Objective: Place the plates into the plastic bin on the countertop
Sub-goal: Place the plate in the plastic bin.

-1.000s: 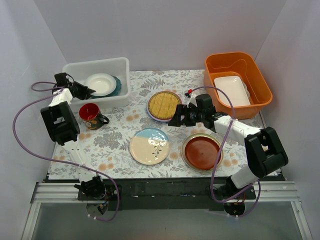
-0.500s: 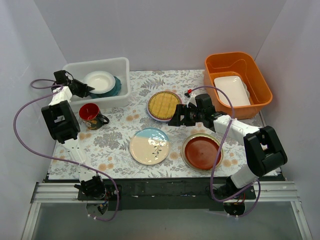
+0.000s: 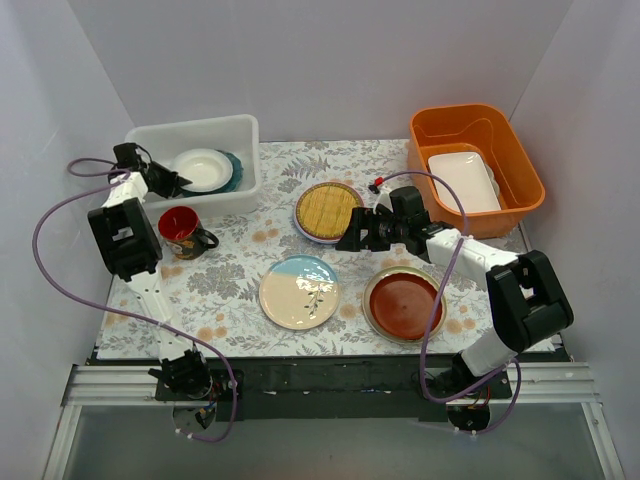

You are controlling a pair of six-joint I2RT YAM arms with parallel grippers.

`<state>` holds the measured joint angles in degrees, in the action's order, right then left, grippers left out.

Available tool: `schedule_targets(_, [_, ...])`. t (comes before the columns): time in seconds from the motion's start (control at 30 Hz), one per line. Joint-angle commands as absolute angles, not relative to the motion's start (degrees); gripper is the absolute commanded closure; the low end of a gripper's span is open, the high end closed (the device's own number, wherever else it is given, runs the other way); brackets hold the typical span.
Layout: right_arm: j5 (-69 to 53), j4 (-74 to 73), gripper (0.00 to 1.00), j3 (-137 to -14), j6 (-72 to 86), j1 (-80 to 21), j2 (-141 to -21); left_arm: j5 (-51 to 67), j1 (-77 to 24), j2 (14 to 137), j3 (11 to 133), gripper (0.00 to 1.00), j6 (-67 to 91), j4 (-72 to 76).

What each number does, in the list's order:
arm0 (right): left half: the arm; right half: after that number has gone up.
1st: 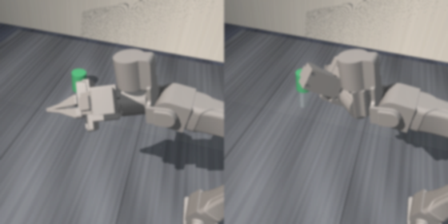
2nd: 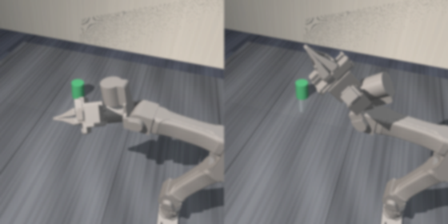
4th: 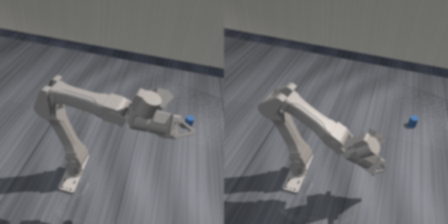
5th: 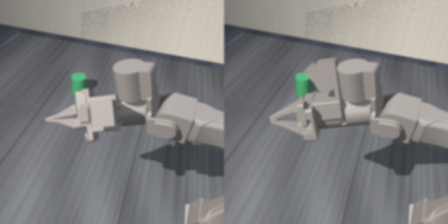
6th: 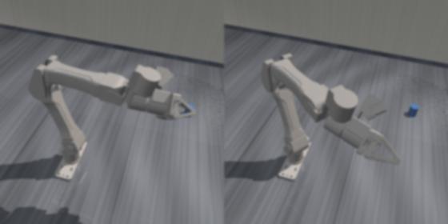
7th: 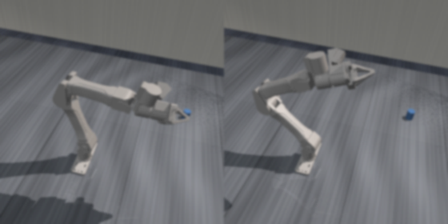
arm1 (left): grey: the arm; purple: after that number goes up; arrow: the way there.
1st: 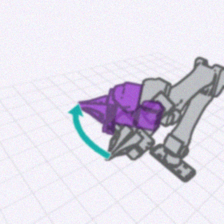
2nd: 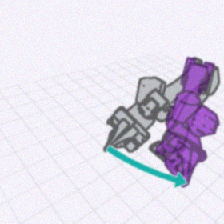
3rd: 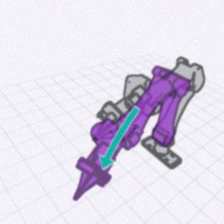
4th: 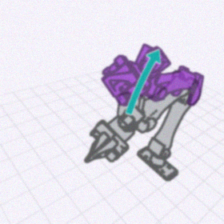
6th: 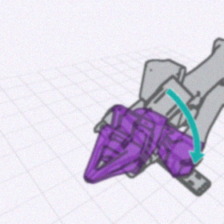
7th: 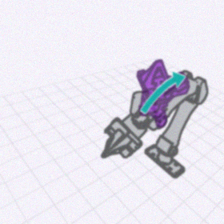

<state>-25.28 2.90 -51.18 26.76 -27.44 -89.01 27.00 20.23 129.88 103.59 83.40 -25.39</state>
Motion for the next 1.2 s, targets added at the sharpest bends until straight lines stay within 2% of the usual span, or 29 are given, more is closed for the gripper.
schedule_targets(0.0, [-25.93, 3.6, 0.09, -53.53, 26.02, -27.33, -89.65, 28.57, 19.6, 129.55, 108.28, 1.0, 82.71, -25.13])
schedule_targets(0.17, [-25.93, 3.52, 0.09, -53.53, 26.02, -27.33, -89.56, 28.3, 19.16, 130.08, 108.9, 1.0, 82.27, -25.58])
schedule_targets(0.3, [-25.84, 3.6, 0.09, -53.61, 25.93, -27.33, -89.65, 28.3, 19.25, 129.99, 109.16, 0.92, 82.09, -25.66])
schedule_targets(0.33, [-25.93, 3.6, 0.09, -53.53, 26.01, -27.33, -89.65, 28.3, 19.16, 129.9, 109.25, 0.89, 82.09, -25.84])
schedule_targets(0.4, [-26.1, 3.6, 0.09, -53.61, 26.02, -27.33, -89.65, 28.3, 19.07, 129.9, 109.77, 0.68, 81.83, -26.1])
schedule_targets(0.47, [-26.1, 3.52, 0.09, -53.61, 25.93, -27.33, -89.56, 28.13, 19.16, 129.9, 110.3, 0.51, 81.83, -26.45])
schedule_targets(0.6, [-26.1, 3.6, 0.09, -53.44, 26.02, -27.33, -89.21, 26.99, 18.9, 129.03, 110.65, 0.36, 81.13, -27.24])
schedule_targets(0.77, [-26.46, 3.6, 0.09, -53.52, 26.1, -27.33, -89.21, 24.87, 18.46, 126.83, 110.48, 0.28, 80.16, -27.77])
schedule_targets(0.97, [-26.37, 3.6, 0.09, -53.35, 26.19, -27.33, -88.95, 21.1, 17.49, 125.68, 113.37, 0.14, 77.97, -32.16])
schedule_targets(1.13, [-26.37, 3.43, 0.09, -53.44, 26.19, -27.33, -88.42, 12.34, 15.65, 125.6, 118.55, 0.02, 74.45, -38.84])
schedule_targets(1.17, [-26.37, 3.43, 0.09, -53.35, 26.19, -27.33, -88.24, 11.0, 14.95, 125.33, 119.61, 0.02, 73.23, -39.37])
